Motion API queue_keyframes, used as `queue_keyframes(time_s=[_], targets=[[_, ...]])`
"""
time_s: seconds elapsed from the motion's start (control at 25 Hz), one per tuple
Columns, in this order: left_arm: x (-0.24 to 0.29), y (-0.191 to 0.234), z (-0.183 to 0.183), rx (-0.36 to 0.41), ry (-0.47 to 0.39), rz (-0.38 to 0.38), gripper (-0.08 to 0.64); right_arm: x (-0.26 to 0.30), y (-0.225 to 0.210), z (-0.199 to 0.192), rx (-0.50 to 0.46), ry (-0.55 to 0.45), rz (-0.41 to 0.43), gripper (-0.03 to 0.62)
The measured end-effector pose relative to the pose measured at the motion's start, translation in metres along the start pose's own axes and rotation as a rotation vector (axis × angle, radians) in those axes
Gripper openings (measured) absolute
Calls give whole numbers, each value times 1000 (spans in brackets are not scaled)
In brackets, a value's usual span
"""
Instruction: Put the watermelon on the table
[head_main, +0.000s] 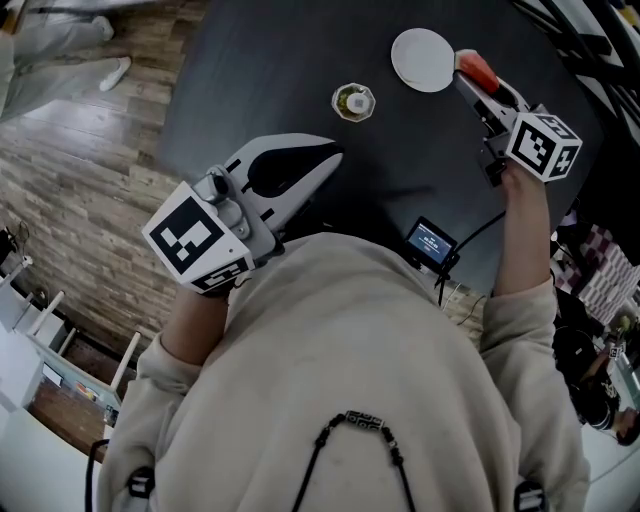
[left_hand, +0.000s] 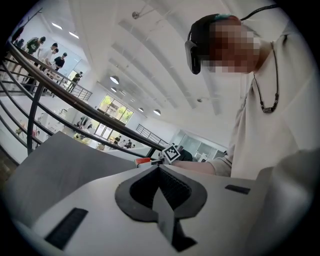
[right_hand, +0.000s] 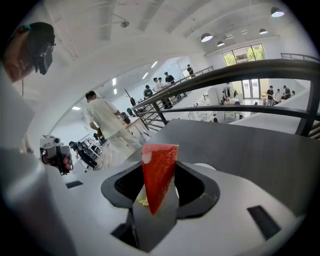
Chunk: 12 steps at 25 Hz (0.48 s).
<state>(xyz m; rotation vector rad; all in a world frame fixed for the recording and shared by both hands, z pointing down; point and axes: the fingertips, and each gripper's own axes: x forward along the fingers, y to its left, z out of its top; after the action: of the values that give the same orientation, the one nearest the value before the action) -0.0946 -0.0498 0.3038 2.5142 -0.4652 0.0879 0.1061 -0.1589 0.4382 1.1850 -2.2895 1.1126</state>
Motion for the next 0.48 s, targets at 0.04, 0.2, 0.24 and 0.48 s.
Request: queue_keyframes(time_s=[0.04, 0.2, 0.24, 0.48], targets=[[-1, 1, -1, -2, -1, 4, 6, 4, -2, -2, -1, 9, -2, 193], [-7, 6, -5, -16, -6, 20, 6, 20, -14, -10, 1, 41, -18, 193], [-9, 8, -6, -20, -5, 24, 6, 24, -17, -12, 3, 49, -23, 193], [-14, 14, -14, -39, -11, 41, 6, 55, -39, -30, -36, 126, -74, 193]])
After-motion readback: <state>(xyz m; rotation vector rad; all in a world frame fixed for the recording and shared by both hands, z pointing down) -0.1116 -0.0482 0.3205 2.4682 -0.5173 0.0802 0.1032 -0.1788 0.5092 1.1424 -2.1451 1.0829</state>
